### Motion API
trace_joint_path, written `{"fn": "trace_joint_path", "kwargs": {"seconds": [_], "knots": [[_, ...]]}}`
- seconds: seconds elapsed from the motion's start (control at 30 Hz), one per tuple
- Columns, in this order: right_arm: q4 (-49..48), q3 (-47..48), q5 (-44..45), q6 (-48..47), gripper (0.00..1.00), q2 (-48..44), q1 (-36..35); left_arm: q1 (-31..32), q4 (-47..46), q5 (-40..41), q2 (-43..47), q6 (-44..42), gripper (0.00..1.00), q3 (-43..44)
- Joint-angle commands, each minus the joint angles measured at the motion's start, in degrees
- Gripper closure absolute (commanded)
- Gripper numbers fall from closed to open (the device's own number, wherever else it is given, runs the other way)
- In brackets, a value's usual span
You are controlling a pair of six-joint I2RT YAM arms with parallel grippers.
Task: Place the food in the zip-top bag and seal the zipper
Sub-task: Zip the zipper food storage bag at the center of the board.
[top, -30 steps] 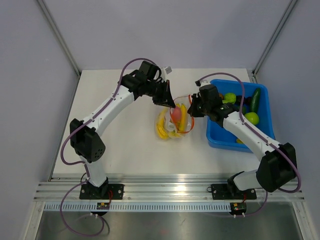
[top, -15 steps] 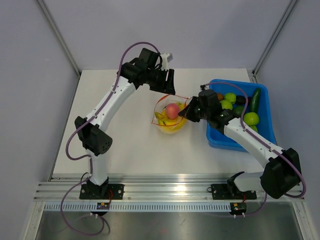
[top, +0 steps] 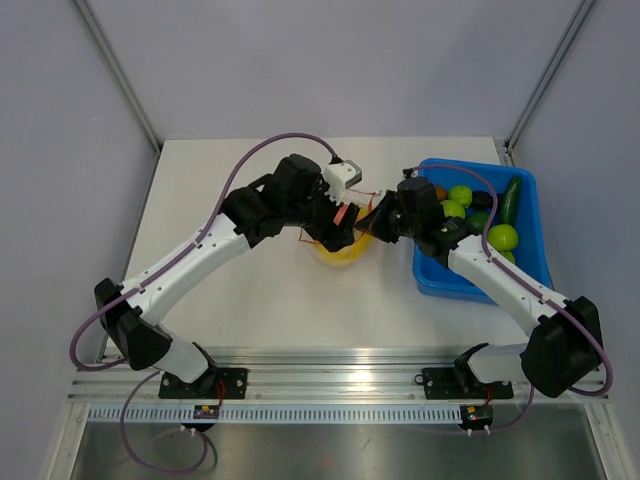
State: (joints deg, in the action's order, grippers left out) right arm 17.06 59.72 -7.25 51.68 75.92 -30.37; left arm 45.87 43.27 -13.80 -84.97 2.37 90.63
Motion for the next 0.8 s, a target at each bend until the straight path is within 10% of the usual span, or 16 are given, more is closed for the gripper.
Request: {"fn": "trace_joint_path", "kwargs": {"seconds": [0.0,0.37,0.57,0.77], "knots": [[-1.06,3.47,-1.98,0.35,0.99,-1.13,-0.39,0.63,-5.82,5.1,-2.12,-2.02,0.21,-1.6],[0.08,3.56,-3.04,0.09,0.87,-2.7,-0.39,3.53,-6.52,9.05,-11.8,-0.88,0.28,1.66],[5.96,5.75,4.58,-6.74,0.41,-7.79,-0.13,3.26,-8.72,10.29,-8.47,0.96,0.99,-1.68],[7.99,6.11,4.79,-19.03,0.22,-13.33,3.65,1.07,-11.1,3.62,-3.45,1.06,1.0,-7.12]]}}
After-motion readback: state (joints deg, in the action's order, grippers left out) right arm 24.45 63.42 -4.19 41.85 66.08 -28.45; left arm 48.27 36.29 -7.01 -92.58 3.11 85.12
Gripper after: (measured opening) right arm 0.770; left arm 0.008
